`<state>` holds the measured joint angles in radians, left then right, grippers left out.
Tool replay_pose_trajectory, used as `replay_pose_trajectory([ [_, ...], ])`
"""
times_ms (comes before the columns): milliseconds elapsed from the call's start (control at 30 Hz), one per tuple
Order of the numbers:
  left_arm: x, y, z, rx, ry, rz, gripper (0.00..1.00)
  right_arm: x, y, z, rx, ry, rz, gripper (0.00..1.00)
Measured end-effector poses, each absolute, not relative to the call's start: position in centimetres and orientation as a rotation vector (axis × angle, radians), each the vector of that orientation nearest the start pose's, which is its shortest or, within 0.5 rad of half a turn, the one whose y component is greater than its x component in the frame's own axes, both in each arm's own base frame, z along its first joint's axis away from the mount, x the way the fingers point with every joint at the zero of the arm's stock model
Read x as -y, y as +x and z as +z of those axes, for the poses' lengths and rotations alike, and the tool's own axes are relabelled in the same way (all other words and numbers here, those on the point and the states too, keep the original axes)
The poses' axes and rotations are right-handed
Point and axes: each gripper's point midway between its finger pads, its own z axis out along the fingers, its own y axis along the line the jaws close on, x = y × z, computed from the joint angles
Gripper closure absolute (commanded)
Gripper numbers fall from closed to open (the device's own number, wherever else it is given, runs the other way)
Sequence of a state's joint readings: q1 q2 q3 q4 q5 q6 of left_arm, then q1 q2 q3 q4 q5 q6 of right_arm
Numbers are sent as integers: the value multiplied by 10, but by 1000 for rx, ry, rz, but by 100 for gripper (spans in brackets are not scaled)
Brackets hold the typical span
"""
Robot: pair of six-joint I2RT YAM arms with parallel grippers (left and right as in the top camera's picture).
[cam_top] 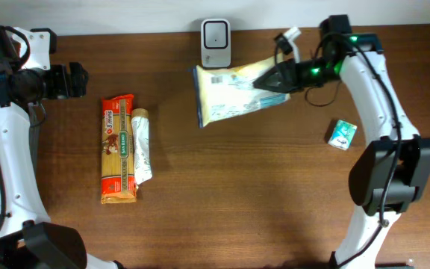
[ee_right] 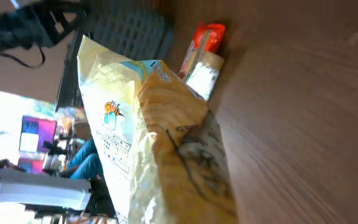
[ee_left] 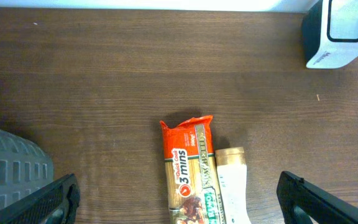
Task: Scan the item barcode
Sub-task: 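Lift the snack bag and hold it before the scanner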
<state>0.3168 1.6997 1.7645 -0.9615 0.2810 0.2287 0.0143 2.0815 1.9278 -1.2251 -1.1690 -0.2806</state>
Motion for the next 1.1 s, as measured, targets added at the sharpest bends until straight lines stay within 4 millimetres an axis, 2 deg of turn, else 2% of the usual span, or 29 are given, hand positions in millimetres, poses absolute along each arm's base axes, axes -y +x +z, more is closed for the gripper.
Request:
replay_pose_trajectory([
  [100, -93, 437, 264, -2422, 13, -101, 1, -139, 432, 232, -2315, -448, 1490, 96],
  [200, -93, 437, 264, -2422, 13, -101, 1, -114, 431, 250, -2304, -422, 1382, 96],
  [300, -93, 437, 264, -2422, 13, -101, 1, -112, 425, 259, -2314, -431, 1335, 96],
  [500, -93, 437, 264, -2422, 13, -101, 1, -111, 426, 255, -2336, -434, 1299, 96],
  [567, -93, 437, 264, -2422, 13, -101, 1, -111, 430, 246, -2380, -446, 1211, 96],
  [633, -93, 437, 264, -2422, 13, -101, 1, -117, 439, 230, -2465, -454, 1046, 96],
  [700, -93, 437, 264, -2422, 13, -101, 1, -132, 450, 210, -2552, -483, 774, 96],
  [800, -93, 437, 264, -2422, 13, -101, 1, -150, 474, 203, -2522, -536, 407, 96],
  [833, -93, 437, 264, -2422, 13, -101, 1, -162, 490, 210, -2445, -545, 166, 96],
  [867, -93, 436, 264, -2423, 13, -101, 1, -165, 496, 214, -2410, -535, 75, 96],
  [900, -93, 437, 264, -2422, 13, -100, 1, -173, 509, 228, -2312, -539, -80, 96],
  [967, -93, 437, 264, -2422, 13, -101, 1, -183, 525, 254, -2163, -533, -249, 96],
  [1033, -93, 437, 264, -2422, 13, -101, 1, -195, 547, 290, -1949, -542, -461, 96],
  [1100, -93, 437, 265, -2420, 14, -100, 1, -197, 563, 299, -1846, -567, -601, 96],
])
